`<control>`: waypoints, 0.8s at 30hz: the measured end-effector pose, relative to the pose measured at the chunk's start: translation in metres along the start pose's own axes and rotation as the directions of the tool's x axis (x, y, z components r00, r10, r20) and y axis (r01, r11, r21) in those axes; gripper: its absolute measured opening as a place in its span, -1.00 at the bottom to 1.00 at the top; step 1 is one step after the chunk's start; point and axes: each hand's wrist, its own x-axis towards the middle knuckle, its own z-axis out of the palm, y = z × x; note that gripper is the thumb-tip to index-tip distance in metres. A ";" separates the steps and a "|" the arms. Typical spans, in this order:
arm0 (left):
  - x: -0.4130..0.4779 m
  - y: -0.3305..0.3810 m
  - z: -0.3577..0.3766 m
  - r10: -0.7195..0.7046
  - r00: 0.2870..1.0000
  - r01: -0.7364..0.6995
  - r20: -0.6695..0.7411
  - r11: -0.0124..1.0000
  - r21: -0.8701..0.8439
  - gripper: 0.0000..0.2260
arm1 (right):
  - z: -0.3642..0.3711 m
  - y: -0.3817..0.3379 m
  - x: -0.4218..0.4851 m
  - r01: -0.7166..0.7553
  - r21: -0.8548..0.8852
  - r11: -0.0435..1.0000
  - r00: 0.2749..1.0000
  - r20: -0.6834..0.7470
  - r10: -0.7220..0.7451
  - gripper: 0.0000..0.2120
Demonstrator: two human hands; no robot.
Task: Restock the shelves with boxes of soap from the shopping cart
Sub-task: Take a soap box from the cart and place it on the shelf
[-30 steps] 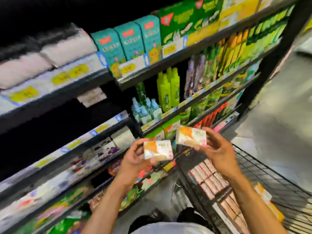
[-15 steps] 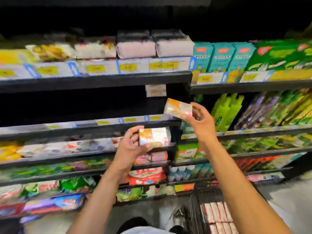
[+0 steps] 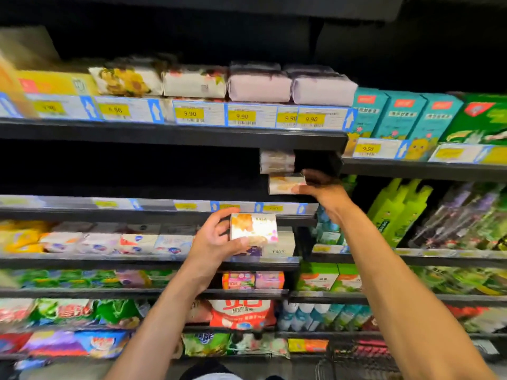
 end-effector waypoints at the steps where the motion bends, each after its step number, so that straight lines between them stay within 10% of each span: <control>1: 0.001 0.000 -0.001 0.006 1.000 -0.006 -0.001 1.000 -0.003 -0.39 | 0.002 0.000 0.005 0.016 -0.021 1.000 1.000 -0.003 -0.016 -0.54; 13: -0.002 0.009 0.001 0.050 0.999 -0.050 0.012 0.999 -0.013 -0.41 | 0.020 0.015 0.046 0.183 -0.374 0.909 0.982 0.034 -0.184 -0.52; 24: -0.006 0.021 0.004 0.070 0.997 -0.072 -0.039 0.996 -0.048 -0.42 | -0.004 -0.021 -0.042 0.218 -0.222 0.950 0.971 0.142 -0.190 -0.73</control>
